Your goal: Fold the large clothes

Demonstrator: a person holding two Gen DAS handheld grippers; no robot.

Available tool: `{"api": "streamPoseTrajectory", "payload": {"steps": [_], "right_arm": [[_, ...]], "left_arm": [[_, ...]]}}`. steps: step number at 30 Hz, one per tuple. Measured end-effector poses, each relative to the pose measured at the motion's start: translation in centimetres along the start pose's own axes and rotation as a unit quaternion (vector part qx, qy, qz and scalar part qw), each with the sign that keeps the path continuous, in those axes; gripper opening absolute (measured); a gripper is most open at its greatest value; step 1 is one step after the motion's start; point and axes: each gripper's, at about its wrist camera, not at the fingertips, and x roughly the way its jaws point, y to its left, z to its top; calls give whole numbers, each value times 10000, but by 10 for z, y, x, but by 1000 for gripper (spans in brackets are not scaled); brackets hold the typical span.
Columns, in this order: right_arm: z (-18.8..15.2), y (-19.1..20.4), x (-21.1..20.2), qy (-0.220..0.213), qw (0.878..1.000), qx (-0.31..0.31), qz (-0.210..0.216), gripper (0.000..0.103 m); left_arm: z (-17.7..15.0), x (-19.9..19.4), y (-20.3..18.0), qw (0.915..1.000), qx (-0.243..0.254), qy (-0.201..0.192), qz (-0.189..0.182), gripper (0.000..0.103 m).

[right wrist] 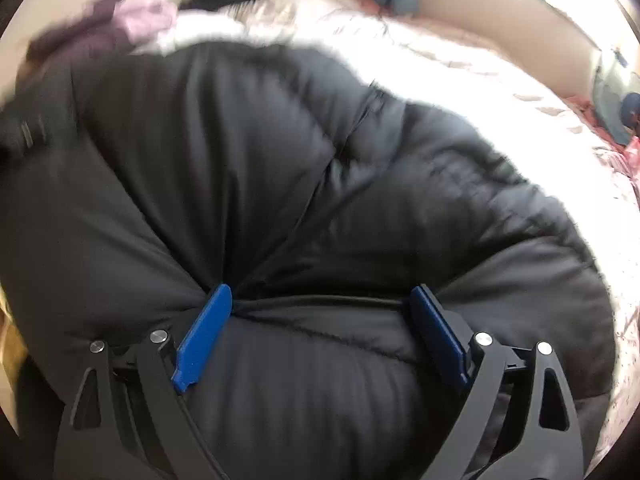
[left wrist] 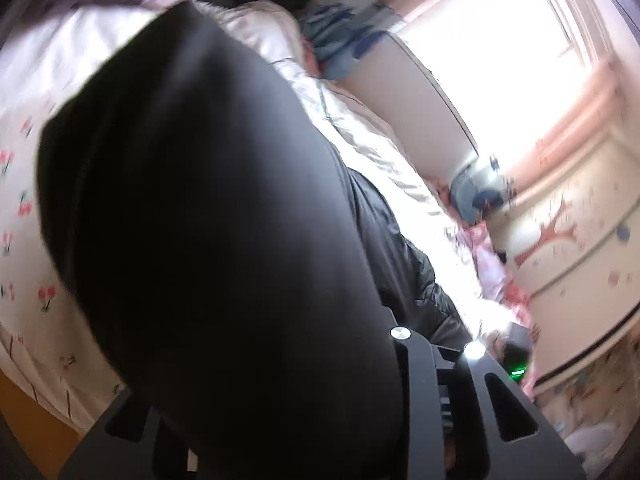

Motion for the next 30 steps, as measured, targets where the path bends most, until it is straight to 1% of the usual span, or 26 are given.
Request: {"api": "streamPoseTrajectory", "payload": {"steps": [1,2,4,7,9,10,11,12,13,14,15,16,17,18,19,21,22,23,24,25,26,27,28,29,30], "right_arm": [[0,-3,2,45,10000,31,37,90],[1,-6,4,75,9999,49,86,90],[5,-11,5,53,9999,68,132,91],[5,-19,-3,-125,9992,216,322,91],[0,-44,-16,-276,9960,512,684,90],[-5,-60,-24,-390,9922,741,924,90],[-15,-75,-38,-567,9848,1049,1265,90],[-29,-96,-54,-791,9725,1454,1638,90],[-42,-115,-68,-977,9602,1785,1913,90],[-52,-130,-79,-1156,9486,2018,2148,90],[-67,-152,-91,-1402,9304,2309,2479,91],[-80,-173,-99,-1557,9140,2590,2707,91],[-91,-194,-103,-1639,8981,2860,2912,92],[-108,-221,-103,-1724,8722,3219,3254,93],[-121,-242,-104,-1789,8513,3525,3450,93],[-144,-273,-110,-1881,8185,4025,3644,93],[-154,-292,-116,-2035,8005,4200,3759,93],[-154,-293,-127,-2135,7921,4273,3799,93],[-159,-311,-138,-2321,7820,4391,3766,93],[-160,-319,-150,-2416,7813,4427,3678,93],[-156,-331,-164,-2512,7872,4427,3481,95],[-150,-341,-180,-2592,8018,4357,3164,96],[-142,-348,-192,-2628,8189,4234,2849,96],[-133,-352,-201,-2612,8358,4092,2564,96],[-117,-355,-208,-2486,8592,3860,2257,96]], "left_arm": [[-1,-1,-12,9998,193,-29,36,30],[-4,-4,-32,9987,498,-84,56,30],[-8,-7,-63,9957,912,-129,47,30],[-19,-7,-111,9874,1569,-165,64,30],[-25,-7,-132,9827,1841,-193,44,30],[-28,-6,-144,9802,1967,-204,27,30],[-33,-6,-157,9769,2128,-205,14,30],[-36,-5,-166,9745,2235,-195,-4,30],[-41,-4,-176,9717,2355,-175,-28,30],[-50,-1,-190,9671,2541,-139,-46,30],[-56,1,-199,9633,2681,-114,-55,30],[-62,3,-207,9603,2786,-93,-68,30],[-73,8,-220,9549,2967,-42,-93,30],[-83,12,-232,9495,3136,7,-108,30],[-91,16,-241,9454,3257,46,-122,30],[-115,30,-268,9308,3646,216,-151,30],[-134,40,-285,9174,3961,364,-140,30],[-147,50,-295,9074,4172,499,-102,30],[-161,60,-303,8966,4381,648,-53,30],[-176,72,-312,8844,4598,803,-5,30],[-184,95,-320,8685,4851,1014,73,31],[-197,105,-325,8567,5031,1131,137,32],[-217,117,-331,8406,5266,1250,216,35],[-227,123,-334,8322,5380,1318,254,38],[-240,128,-338,8204,5545,1354,343,40]]}}
